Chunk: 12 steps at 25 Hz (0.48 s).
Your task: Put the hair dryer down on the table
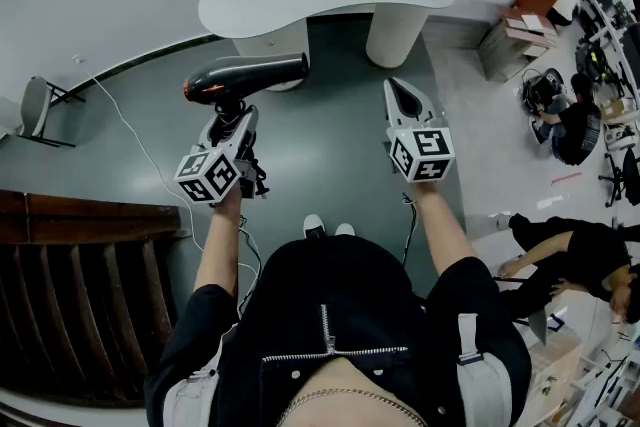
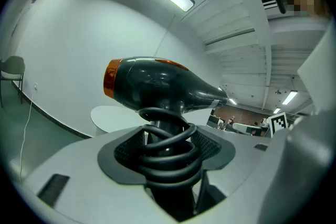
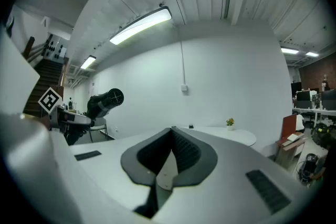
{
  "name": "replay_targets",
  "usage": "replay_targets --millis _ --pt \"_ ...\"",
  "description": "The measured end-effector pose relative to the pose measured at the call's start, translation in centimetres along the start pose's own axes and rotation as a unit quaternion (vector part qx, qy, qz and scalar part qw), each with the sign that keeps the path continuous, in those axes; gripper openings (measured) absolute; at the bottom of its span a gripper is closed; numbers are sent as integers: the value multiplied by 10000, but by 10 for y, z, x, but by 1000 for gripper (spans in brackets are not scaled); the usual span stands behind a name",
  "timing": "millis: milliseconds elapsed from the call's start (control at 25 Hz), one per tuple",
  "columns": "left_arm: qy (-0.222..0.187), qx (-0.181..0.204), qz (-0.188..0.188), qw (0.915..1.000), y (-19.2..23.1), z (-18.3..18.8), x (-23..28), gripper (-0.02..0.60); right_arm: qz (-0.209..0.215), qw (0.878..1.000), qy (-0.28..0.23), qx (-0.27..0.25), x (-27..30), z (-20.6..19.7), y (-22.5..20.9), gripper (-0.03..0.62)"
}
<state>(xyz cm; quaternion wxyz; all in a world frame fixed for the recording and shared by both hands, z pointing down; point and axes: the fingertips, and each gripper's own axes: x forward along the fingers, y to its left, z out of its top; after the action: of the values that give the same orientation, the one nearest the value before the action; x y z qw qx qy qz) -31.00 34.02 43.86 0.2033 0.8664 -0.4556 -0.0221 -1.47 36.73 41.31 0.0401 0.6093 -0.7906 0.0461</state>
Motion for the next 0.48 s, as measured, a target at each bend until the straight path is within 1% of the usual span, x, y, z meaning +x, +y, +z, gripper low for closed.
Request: replay_targets --millis 120,280,480 --pt "10 -6 -29 10000 -2 -2 1 282 -128 9999 -63 -6 -3 1 -5 -9" --pt "34 50 -33 10000 -1 -3 1 282 -178 9997 -183 -10 -4 4 -7 -8" --pt "37 114 -53 9999 4 -2 2 282 -369 9990 -214 -163 -4 6 -8 6"
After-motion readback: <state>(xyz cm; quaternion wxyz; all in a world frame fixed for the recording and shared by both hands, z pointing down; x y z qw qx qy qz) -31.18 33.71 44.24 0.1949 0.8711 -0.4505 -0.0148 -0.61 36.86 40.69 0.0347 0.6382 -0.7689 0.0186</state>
